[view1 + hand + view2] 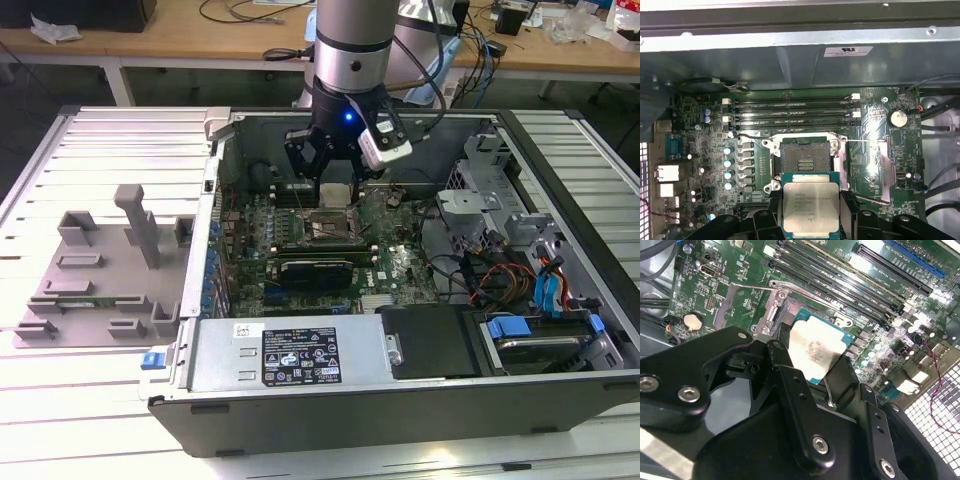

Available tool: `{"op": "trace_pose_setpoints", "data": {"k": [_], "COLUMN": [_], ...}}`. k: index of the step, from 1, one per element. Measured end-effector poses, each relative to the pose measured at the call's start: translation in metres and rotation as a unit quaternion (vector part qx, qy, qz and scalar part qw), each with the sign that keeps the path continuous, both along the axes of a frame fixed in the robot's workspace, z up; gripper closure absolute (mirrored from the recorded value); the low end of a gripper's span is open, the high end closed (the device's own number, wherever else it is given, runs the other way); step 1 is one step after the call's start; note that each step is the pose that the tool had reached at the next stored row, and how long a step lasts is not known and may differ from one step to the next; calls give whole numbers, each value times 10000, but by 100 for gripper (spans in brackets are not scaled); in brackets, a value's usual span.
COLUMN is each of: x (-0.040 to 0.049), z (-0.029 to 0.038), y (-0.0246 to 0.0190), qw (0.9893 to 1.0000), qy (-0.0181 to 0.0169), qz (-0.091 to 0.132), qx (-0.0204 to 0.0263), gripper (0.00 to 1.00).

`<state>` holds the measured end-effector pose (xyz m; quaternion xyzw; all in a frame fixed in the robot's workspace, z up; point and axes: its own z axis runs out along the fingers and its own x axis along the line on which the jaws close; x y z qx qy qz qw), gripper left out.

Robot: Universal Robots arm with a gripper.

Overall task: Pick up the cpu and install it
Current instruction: 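Place the cpu into insertion slot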

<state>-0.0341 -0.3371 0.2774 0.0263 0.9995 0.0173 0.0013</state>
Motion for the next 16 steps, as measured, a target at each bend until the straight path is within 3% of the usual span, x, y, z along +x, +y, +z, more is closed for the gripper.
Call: {"op": "trace_pose_setpoints", "data": {"k": [10, 14, 16], "x": [0, 0, 0], "z": [0, -2, -3], "y": [0, 0, 0], "qw": [9995, 9978, 9972], "qy": [0, 0, 0], "qz": [-303, -663, -743], "qx": [-1, 0, 0], "gripper": [45, 45, 45]}}
